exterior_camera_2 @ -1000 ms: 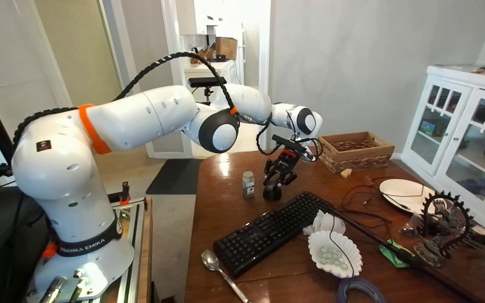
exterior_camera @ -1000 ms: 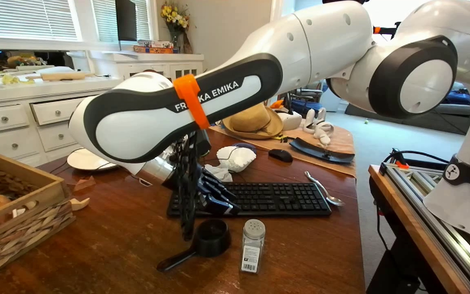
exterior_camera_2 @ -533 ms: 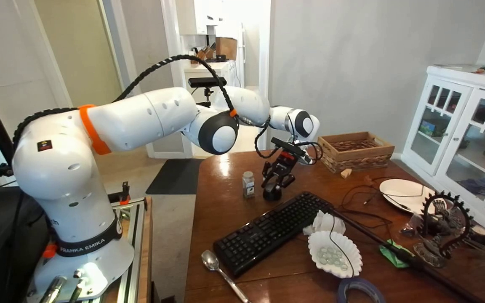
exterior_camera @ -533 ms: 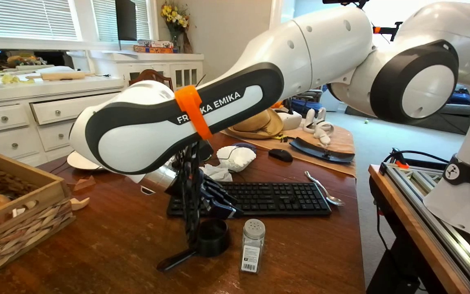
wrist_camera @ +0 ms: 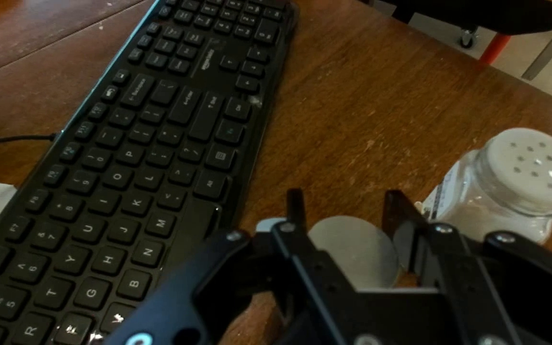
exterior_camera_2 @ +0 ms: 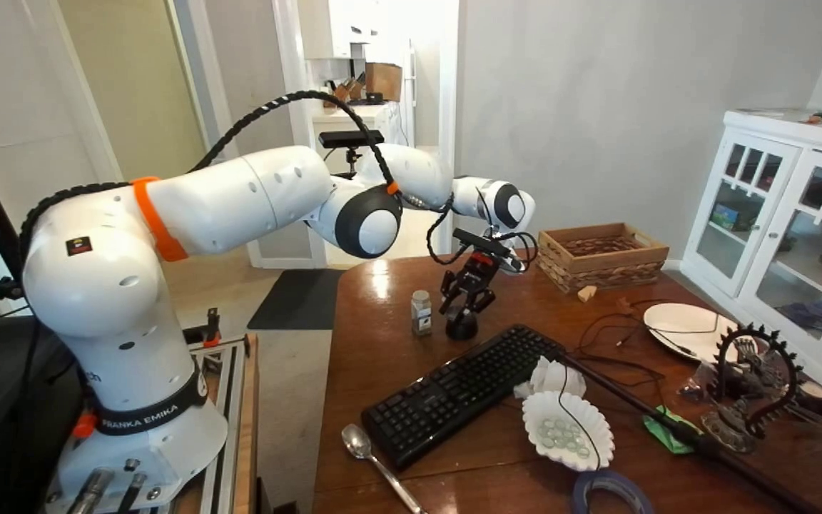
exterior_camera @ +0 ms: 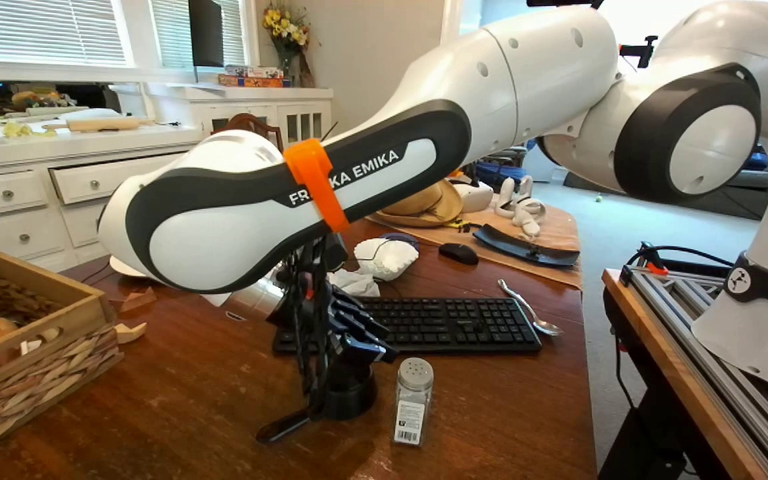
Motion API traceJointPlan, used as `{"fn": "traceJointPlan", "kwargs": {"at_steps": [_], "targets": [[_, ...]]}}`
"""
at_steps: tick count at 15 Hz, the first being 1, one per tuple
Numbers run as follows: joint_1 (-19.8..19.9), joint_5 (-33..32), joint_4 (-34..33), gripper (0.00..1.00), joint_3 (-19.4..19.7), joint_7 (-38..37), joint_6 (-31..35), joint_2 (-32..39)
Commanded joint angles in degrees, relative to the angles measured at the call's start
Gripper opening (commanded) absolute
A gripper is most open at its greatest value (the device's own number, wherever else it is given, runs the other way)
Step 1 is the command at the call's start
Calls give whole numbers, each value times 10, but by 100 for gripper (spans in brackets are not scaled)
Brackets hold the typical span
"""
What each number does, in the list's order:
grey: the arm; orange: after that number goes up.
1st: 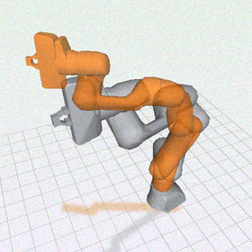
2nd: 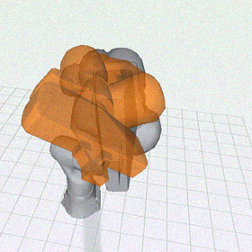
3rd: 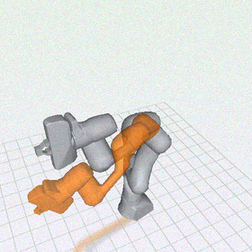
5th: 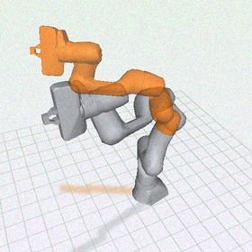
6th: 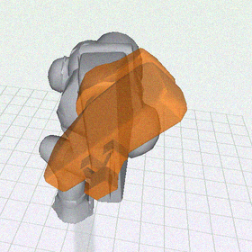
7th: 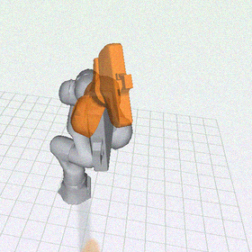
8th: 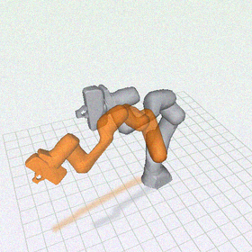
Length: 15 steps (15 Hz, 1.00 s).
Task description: Pick up the lid from the bottle and put it on the table
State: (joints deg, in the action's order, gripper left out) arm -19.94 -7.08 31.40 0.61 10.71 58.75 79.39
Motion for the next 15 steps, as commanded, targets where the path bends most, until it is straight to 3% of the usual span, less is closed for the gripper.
{"fn": "traceJointPlan", "kwargs": {"at_steps": [1, 6, 7, 8, 9, 14, 15], "targets": [[-19, -14, -16, 20, 12, -19, -26, 4], [-28, -16, -24, 20, 30, -54, -40, 0], [-24, -31, -68, 20, 15, -35, -75, 24], [-22, -12, -14, 45, 22, -41, -35, -3], [-18, -26, -85, 45, 10, -39, -78, 33], [-19, -27, -93, 45, 10, -38, -88, 34], [-19, -27, -98, 20, 12, -50, -77, 36]]}}
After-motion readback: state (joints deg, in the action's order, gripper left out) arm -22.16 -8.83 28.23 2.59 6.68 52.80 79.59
